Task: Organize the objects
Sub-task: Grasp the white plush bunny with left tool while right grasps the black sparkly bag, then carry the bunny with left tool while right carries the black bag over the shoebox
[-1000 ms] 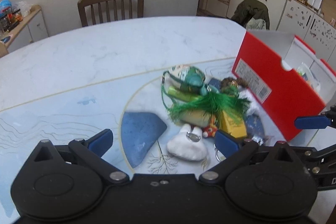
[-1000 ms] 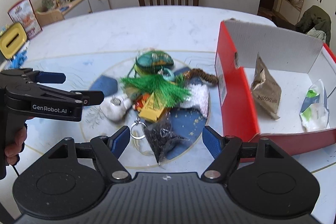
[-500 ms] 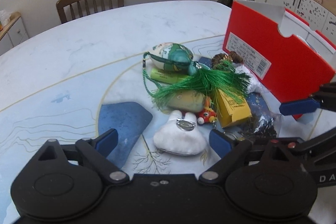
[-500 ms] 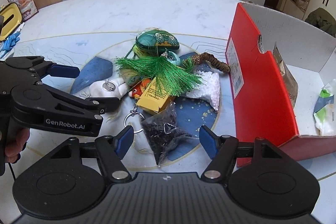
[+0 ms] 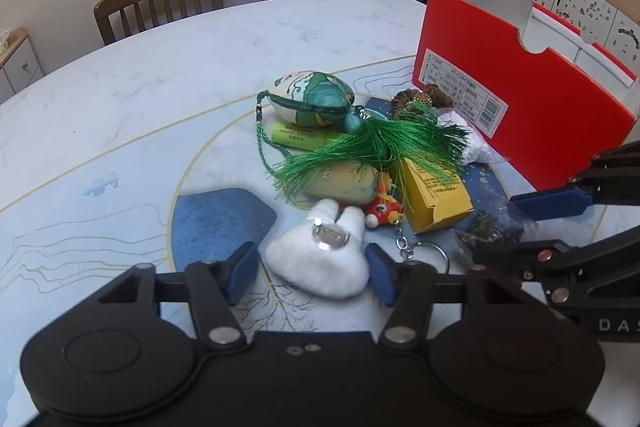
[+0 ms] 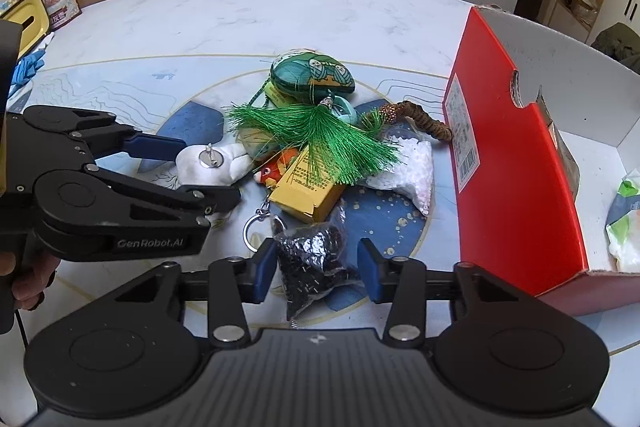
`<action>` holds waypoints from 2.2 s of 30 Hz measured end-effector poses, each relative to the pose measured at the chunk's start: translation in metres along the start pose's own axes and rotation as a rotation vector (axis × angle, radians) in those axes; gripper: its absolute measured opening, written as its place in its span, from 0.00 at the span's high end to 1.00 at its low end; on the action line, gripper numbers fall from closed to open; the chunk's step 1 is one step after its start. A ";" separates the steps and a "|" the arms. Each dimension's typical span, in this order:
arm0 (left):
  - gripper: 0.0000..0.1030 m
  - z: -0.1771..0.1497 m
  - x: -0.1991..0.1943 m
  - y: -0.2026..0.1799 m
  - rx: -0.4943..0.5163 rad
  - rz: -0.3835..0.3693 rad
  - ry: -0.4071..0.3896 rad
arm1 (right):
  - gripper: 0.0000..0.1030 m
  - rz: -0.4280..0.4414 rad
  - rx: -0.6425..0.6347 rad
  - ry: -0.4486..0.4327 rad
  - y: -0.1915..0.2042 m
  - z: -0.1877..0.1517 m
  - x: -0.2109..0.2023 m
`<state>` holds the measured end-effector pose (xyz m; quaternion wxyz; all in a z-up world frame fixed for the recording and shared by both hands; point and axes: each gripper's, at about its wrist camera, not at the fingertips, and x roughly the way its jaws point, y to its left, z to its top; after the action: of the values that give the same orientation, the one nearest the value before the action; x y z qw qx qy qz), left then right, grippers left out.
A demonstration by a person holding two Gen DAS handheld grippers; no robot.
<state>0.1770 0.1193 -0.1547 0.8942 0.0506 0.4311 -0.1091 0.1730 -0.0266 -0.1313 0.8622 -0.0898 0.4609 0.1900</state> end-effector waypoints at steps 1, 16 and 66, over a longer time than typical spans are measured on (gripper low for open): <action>0.52 0.000 -0.001 0.001 -0.005 -0.004 0.000 | 0.65 -0.002 0.002 0.003 0.000 0.000 -0.001; 0.53 0.009 -0.047 0.005 -0.104 -0.035 -0.006 | 0.66 0.036 0.077 -0.041 -0.017 -0.006 -0.057; 0.53 0.205 0.045 -0.225 -0.003 -0.098 0.022 | 0.66 0.029 0.086 -0.114 -0.258 0.016 -0.082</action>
<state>0.3063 -0.1440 -0.0612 0.8830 0.0294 0.4432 -0.1515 0.2496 -0.2763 -0.0592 0.8873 -0.0349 0.4200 0.1875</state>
